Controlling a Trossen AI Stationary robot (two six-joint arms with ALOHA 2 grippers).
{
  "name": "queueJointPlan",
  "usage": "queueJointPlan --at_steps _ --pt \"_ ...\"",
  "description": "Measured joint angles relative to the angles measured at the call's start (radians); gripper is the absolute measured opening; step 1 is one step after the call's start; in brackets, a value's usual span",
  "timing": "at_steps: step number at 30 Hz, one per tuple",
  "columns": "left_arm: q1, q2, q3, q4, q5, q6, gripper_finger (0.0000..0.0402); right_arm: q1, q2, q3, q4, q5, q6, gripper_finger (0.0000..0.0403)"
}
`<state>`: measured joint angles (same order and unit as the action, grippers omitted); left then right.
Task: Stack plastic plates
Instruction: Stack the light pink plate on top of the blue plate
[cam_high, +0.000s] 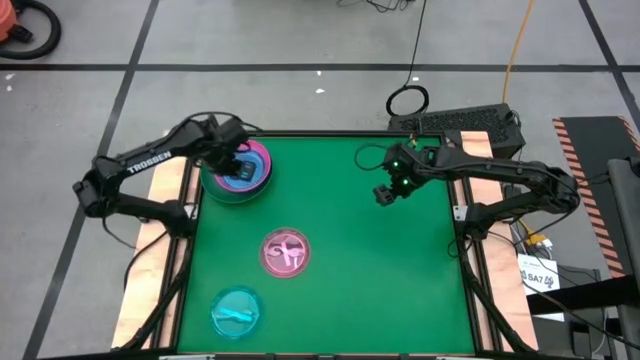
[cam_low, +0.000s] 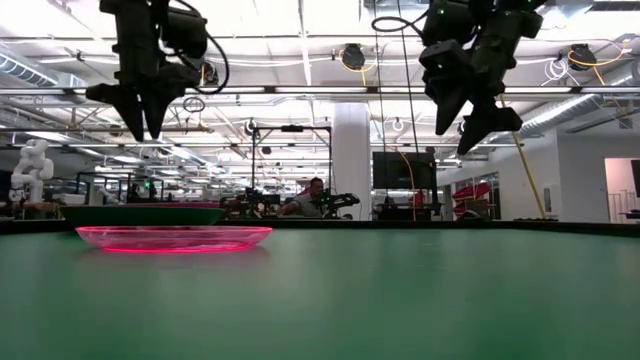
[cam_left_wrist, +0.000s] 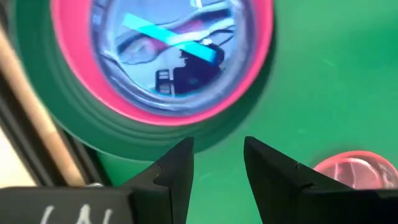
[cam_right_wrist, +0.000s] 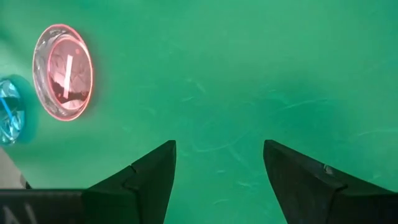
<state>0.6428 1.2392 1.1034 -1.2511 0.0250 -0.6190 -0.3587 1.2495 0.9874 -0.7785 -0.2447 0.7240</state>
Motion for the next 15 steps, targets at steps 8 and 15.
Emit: queueJointPlan --at_steps 8,15 --pt "-0.166 -0.038 0.0 0.03 -0.01 -0.185 0.0147 0.078 -0.004 0.0 0.009 0.009 0.05 0.0235" --pt "-0.289 -0.108 0.0 0.073 -0.07 -0.276 0.0147 0.112 -0.004 0.0 0.011 0.011 0.054 0.0235"
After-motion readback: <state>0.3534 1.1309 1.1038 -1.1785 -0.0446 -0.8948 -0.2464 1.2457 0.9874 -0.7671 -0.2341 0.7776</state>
